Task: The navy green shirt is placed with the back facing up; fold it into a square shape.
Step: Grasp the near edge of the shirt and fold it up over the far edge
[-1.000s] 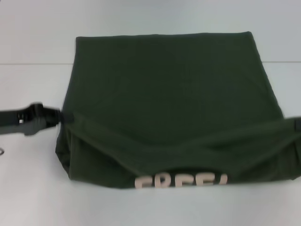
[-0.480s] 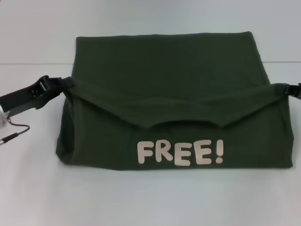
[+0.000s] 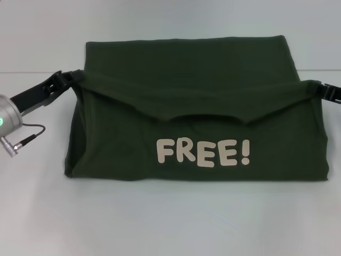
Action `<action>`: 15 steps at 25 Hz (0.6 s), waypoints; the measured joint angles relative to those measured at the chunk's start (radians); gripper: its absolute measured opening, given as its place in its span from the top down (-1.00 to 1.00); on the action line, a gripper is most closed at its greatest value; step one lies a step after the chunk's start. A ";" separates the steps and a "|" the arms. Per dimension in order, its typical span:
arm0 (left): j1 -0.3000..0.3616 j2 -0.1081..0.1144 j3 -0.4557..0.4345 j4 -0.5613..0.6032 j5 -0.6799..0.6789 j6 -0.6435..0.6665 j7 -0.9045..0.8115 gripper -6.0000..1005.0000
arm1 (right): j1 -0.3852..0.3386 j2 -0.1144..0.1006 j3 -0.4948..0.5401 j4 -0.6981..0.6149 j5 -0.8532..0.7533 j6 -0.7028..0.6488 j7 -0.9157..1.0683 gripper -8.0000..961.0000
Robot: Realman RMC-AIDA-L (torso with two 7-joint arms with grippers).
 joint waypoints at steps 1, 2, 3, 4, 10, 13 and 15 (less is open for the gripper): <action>-0.005 -0.003 0.000 0.000 -0.006 -0.010 0.012 0.95 | 0.002 0.000 -0.013 0.015 0.015 0.020 -0.013 0.86; -0.009 -0.005 0.000 -0.001 -0.012 -0.020 0.023 0.95 | 0.003 0.000 -0.028 0.031 0.030 0.045 -0.026 0.86; -0.012 -0.008 0.000 -0.004 -0.017 -0.036 0.039 0.95 | 0.005 0.000 -0.037 0.039 0.035 0.061 -0.033 0.86; -0.016 -0.011 0.000 -0.006 -0.023 -0.048 0.051 0.95 | 0.008 0.000 -0.048 0.050 0.040 0.080 -0.040 0.86; -0.028 -0.024 0.000 -0.021 -0.050 -0.115 0.111 0.95 | 0.023 0.003 -0.088 0.088 0.042 0.162 -0.059 0.86; -0.034 -0.028 0.000 -0.029 -0.056 -0.140 0.129 0.95 | 0.032 0.005 -0.099 0.101 0.042 0.181 -0.081 0.86; -0.037 -0.031 0.000 -0.036 -0.066 -0.153 0.149 0.93 | 0.038 0.006 -0.100 0.111 0.043 0.193 -0.099 0.86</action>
